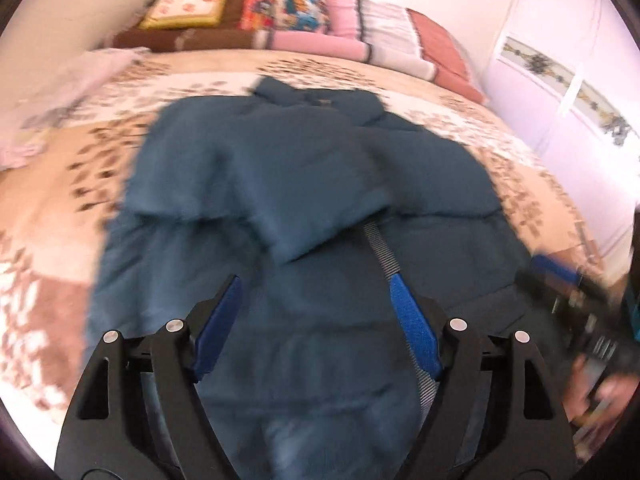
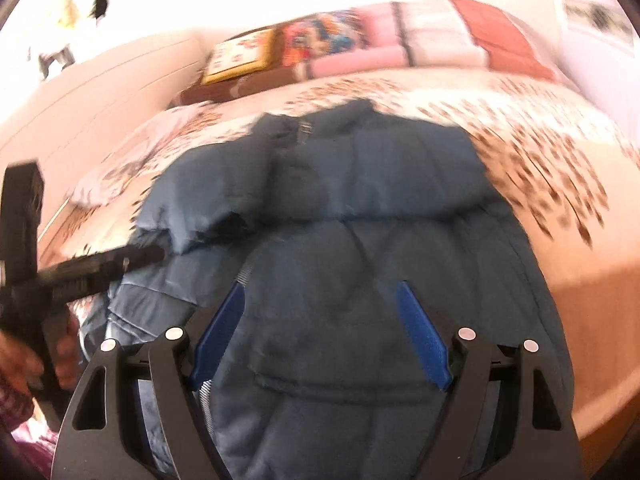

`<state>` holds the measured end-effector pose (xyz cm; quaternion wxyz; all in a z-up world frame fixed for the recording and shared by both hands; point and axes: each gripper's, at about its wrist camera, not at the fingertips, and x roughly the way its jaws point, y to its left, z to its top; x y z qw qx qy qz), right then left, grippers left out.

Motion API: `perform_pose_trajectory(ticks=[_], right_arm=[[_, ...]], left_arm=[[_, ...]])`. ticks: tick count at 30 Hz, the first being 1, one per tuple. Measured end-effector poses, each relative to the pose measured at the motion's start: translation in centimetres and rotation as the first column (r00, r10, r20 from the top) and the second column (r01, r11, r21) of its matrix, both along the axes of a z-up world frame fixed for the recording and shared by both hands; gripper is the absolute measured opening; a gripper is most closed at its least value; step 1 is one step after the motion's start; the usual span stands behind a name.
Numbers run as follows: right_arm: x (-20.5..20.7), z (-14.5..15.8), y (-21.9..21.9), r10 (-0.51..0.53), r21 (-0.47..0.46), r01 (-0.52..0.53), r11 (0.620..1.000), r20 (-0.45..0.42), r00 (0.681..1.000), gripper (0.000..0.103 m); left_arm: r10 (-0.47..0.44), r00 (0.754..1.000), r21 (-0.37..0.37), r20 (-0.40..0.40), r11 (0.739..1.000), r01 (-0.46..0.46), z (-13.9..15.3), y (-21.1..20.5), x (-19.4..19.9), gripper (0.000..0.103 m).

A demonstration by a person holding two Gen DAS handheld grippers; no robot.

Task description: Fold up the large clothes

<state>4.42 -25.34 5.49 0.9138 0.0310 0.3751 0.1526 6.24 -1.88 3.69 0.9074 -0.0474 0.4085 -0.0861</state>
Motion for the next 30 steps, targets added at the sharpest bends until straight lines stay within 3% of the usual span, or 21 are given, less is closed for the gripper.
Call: perform_pose_trajectory(ticks=[4, 7, 10, 13, 17, 19, 20, 21, 22, 24, 27, 30], right_arm=[[1.3, 0.8, 5.6, 0.148, -0.106, -0.142, 0.984, 0.051, 0.988, 0.077], [2.4, 0.5, 10.5, 0.267, -0.239, -0.240, 0.941, 0.088, 0.960, 0.077], [3.4, -1.1, 14.9, 0.365, -0.424, -0.290, 0.858, 0.106, 0.925, 0.077], [4.2, -2.4, 17.4, 0.422, -0.549, -0.299, 0.781, 0.109, 0.900, 0.077], [5.3, -4.6, 19.9, 0.509, -0.630, -0.389, 0.672, 0.012, 0.860, 0.077], [5.5, -5.7, 20.8, 0.511, -0.664, -0.389, 0.639, -0.012, 0.860, 0.077], [5.7, -6.0, 21.3, 0.506, -0.680, -0.378, 0.628, -0.013, 0.863, 0.075], [6.0, -6.5, 21.6, 0.497, -0.697, -0.362, 0.619, -0.010, 0.868, 0.060], [6.3, -6.7, 21.8, 0.489, -0.696, -0.360, 0.621, -0.015, 0.872, 0.042], [7.0, -6.5, 21.7, 0.467, -0.660, -0.370, 0.654, -0.033, 0.884, 0.023], [6.9, -4.9, 20.8, 0.451, -0.592, -0.367, 0.718, -0.007, 0.892, 0.014], [6.5, -2.5, 19.6, 0.434, -0.504, -0.360, 0.785, 0.034, 0.900, 0.014]], left_arm=[[0.080, 0.997, 0.028, 0.011, 0.996, -0.080, -0.8, 3.0, -2.9, 0.076], [0.099, 0.995, 0.023, 0.000, 0.995, -0.099, -1.4, 4.4, -3.8, 0.076], [0.118, 0.993, 0.003, -0.004, 0.993, -0.118, -1.7, 5.7, -4.2, 0.076], [0.131, 0.991, -0.026, -0.001, 0.991, -0.131, -1.8, 6.8, -4.5, 0.076], [0.146, 0.989, -0.060, -0.003, 0.987, -0.146, -2.2, 7.9, -4.7, 0.076], [0.146, 0.989, -0.071, -0.008, 0.987, -0.146, -2.5, 8.1, -4.8, 0.076], [0.147, 0.989, -0.074, -0.012, 0.986, -0.148, -2.7, 8.2, -4.8, 0.076], [0.148, 0.989, -0.074, -0.014, 0.986, -0.149, -2.7, 8.2, -4.9, 0.076], [0.149, 0.989, -0.074, -0.017, 0.986, -0.150, -2.8, 8.3, -4.9, 0.076], [0.151, 0.988, -0.077, -0.017, 0.985, -0.152, -2.9, 8.4, -5.0, 0.076], [0.157, 0.988, -0.085, -0.012, 0.984, -0.157, -2.9, 8.5, -5.2, 0.076], [0.153, 0.988, -0.085, -0.010, 0.985, -0.153, -2.8, 8.3, -5.2, 0.076]])
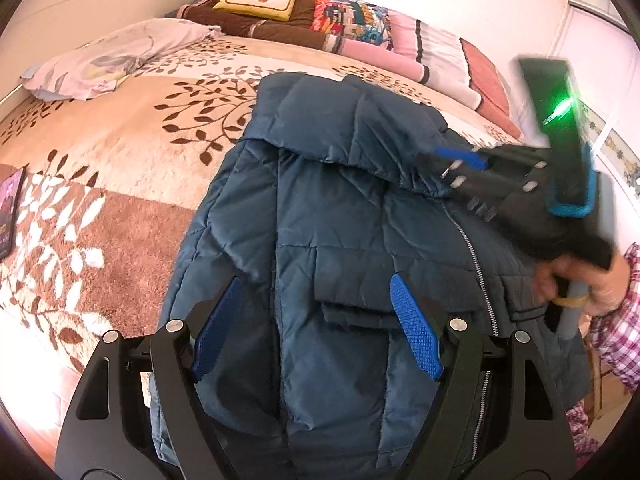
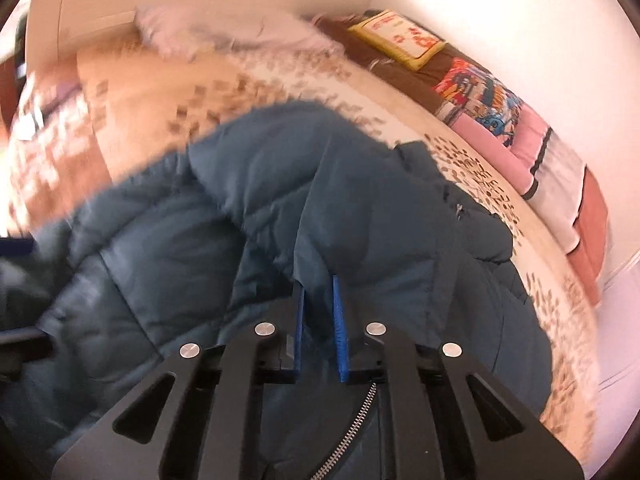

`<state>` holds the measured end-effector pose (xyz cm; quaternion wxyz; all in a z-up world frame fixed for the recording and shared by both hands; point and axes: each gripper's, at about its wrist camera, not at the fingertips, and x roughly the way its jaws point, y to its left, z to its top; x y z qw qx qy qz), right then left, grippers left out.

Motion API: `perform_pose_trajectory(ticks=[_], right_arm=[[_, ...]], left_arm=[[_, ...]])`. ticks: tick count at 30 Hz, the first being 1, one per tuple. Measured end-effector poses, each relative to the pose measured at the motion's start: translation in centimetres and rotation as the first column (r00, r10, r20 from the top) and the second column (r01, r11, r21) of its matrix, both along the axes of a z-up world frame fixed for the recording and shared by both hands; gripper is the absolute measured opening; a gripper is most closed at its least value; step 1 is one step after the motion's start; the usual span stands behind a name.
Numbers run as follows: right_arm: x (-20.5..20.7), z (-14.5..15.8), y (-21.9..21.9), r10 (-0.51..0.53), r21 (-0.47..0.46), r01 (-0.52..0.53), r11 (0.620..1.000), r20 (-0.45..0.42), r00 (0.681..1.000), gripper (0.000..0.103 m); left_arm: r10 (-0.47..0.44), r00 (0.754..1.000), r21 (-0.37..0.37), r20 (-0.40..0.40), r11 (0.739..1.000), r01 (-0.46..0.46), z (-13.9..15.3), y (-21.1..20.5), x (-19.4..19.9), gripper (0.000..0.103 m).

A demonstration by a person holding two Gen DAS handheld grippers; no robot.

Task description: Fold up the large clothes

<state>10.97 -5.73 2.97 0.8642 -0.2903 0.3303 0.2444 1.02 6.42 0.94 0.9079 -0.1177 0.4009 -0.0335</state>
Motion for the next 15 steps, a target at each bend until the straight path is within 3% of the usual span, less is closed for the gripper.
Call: perform_pose_trajectory(ticks=[7, 10, 15], right_arm=[[1.1, 5.4, -4.9, -0.105, 0.248, 0.114, 0.962, -0.048, 0.993, 0.012], [2.6, 6.5, -8.2, -0.187, 0.331, 0.207, 0.921, -0.093, 0.978, 0.011], [5.0, 6.5, -14.2, -0.321, 0.429, 0.374, 0.822, -0.193, 0.927, 0.010]], left_arm=[[-0.010, 1.000, 0.014, 0.005, 1.000, 0.010, 0.4, -0.6, -0.3, 0.076], [-0.011, 1.000, 0.020, 0.003, 1.000, 0.011, 0.4, -0.8, -0.3, 0.076], [-0.015, 1.000, 0.039, -0.001, 0.999, 0.015, 0.4, -1.3, -0.1, 0.076]])
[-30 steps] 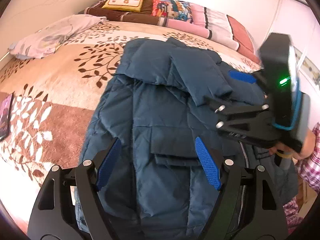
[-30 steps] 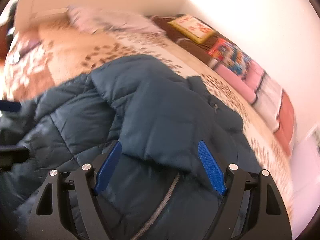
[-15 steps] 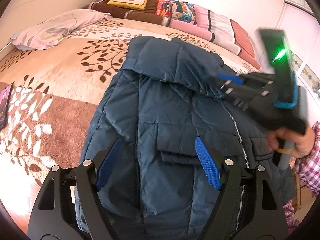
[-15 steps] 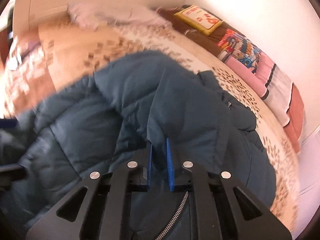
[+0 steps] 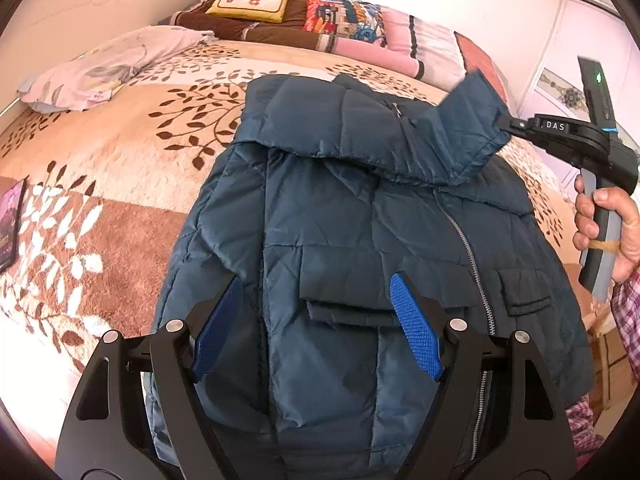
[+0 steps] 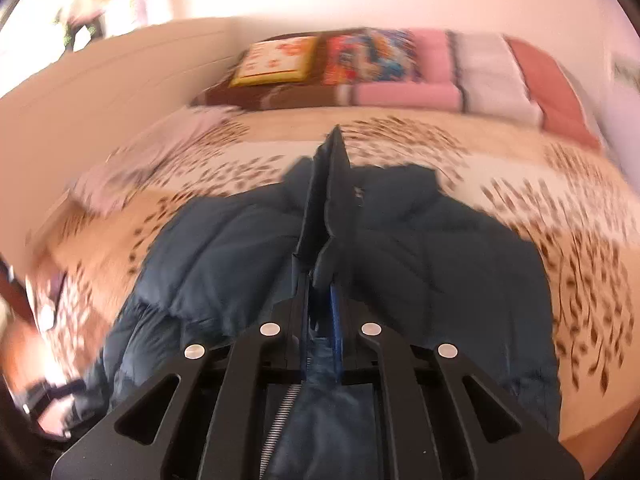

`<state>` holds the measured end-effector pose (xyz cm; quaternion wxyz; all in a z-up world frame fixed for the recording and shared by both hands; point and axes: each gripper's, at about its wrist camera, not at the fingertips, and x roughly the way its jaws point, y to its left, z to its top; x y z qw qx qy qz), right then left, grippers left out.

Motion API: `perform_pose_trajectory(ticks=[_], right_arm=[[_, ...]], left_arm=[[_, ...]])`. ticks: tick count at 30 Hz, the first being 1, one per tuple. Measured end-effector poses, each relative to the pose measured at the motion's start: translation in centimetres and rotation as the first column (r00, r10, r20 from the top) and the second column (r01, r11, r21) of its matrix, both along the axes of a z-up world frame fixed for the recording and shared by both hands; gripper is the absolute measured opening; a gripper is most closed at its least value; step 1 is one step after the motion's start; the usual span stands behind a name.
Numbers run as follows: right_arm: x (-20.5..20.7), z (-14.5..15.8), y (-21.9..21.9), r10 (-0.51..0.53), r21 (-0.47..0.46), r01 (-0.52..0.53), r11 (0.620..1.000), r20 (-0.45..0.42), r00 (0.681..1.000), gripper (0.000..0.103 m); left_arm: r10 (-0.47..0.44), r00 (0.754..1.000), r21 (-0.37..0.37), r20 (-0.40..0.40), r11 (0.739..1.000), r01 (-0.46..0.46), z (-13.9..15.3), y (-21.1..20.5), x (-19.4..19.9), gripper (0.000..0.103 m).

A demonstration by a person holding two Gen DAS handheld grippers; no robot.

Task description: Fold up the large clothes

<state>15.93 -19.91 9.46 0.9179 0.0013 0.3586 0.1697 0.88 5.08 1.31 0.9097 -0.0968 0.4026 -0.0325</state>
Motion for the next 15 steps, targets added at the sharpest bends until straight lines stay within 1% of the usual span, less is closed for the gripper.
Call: perform_pose_trajectory(ticks=[3, 7, 10, 15], right_arm=[[1.1, -0.9, -3.4, -0.084, 0.078, 0.088, 0.993, -0.052, 0.995, 0.009], [1.8, -2.8, -6.6, -0.161, 0.124, 0.175, 0.977, -0.115, 0.980, 0.009], [2.0, -4.5, -8.0, -0.202, 0.133, 0.223, 0.966, -0.155, 0.967, 0.009], [2.2, -6.8, -9.5, -0.249, 0.110, 0.275, 0.955, -0.204, 0.947, 0.009]], left_arm=[[-0.005, 1.000, 0.007, -0.011, 1.000, 0.005, -0.2, -0.3, 0.1, 0.076], [-0.014, 1.000, 0.019, -0.020, 1.000, 0.014, -0.4, -0.6, 0.2, 0.076], [-0.018, 0.999, 0.026, -0.026, 0.999, 0.019, -0.5, -0.9, 0.3, 0.076], [-0.024, 0.999, 0.033, -0.035, 0.999, 0.025, -0.7, -1.2, 0.4, 0.076]])
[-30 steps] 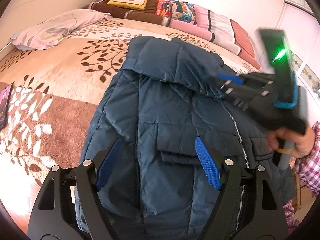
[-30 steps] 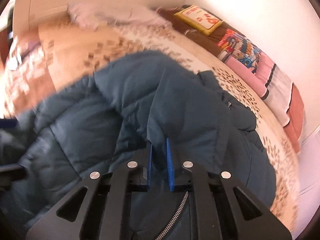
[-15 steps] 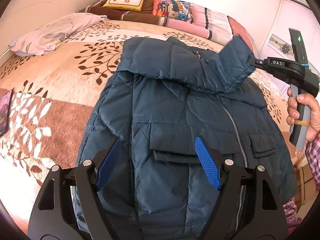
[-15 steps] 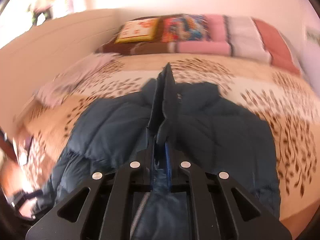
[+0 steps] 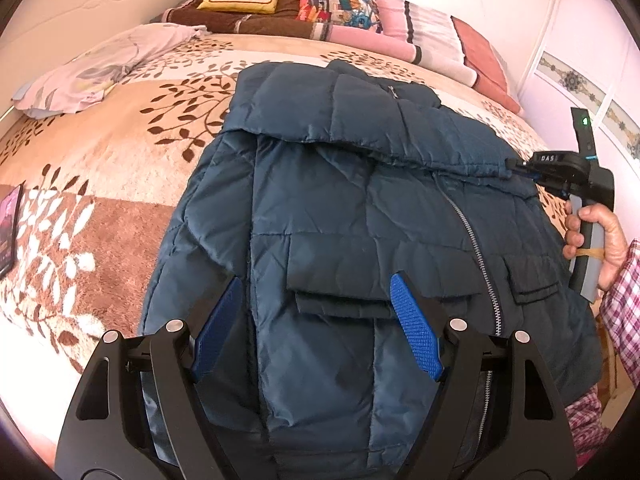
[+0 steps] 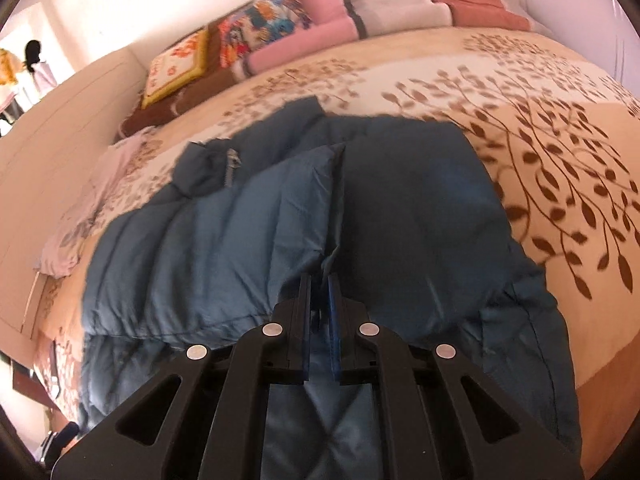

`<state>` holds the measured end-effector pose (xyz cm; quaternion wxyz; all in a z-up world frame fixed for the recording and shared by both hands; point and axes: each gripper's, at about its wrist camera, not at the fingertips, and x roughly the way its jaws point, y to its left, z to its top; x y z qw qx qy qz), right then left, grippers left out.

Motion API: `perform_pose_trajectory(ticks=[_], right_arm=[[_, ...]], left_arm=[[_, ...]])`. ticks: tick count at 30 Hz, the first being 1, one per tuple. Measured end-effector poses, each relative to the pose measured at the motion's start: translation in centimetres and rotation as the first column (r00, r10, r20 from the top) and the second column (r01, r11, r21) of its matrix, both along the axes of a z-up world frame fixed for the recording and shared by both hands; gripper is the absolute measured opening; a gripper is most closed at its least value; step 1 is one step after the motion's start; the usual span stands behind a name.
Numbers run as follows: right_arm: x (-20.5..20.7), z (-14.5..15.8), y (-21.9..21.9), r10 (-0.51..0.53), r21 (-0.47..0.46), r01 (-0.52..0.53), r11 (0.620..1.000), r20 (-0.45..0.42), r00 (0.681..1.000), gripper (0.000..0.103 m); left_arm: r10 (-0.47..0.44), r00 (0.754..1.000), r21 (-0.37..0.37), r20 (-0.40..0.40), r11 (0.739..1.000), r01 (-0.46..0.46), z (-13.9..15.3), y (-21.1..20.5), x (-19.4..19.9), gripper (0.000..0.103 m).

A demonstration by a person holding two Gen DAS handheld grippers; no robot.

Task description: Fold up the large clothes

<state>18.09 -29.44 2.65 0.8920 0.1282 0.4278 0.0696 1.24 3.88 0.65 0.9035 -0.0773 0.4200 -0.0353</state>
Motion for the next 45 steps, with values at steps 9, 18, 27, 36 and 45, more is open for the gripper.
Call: perform_pose_trajectory(ticks=[9, 18, 27, 36, 45], right_arm=[[0.2, -1.2, -1.5, -0.058, 0.025, 0.059, 0.998, -0.054, 0.997, 0.009], [-0.8, -1.0, -3.6, -0.129, 0.062, 0.131, 0.989, -0.036, 0.991, 0.046], [-2.5, -1.1, -6.5, -0.201, 0.144, 0.202, 0.969, -0.021, 0.979, 0.047], [-0.3, -1.3, -2.5, -0.081, 0.259, 0.103, 0.960, -0.096, 0.992, 0.043], [-0.5, -1.1, 0.4, -0.026, 0.137, 0.037, 0.990, -0.077, 0.997, 0.007]], left_arm=[[-0.002, 1.000, 0.001, -0.001, 1.000, 0.002, 0.0, -0.3, 0.0, 0.076], [-0.005, 1.000, -0.003, -0.001, 1.000, 0.005, 0.0, -0.5, 0.0, 0.076], [-0.009, 1.000, 0.003, -0.007, 1.000, 0.009, -0.1, -0.9, 0.2, 0.076], [-0.015, 1.000, 0.008, -0.010, 1.000, 0.015, -0.1, -1.3, 0.2, 0.076], [0.006, 1.000, -0.015, -0.019, 1.000, -0.006, -0.6, -0.8, 0.1, 0.076]])
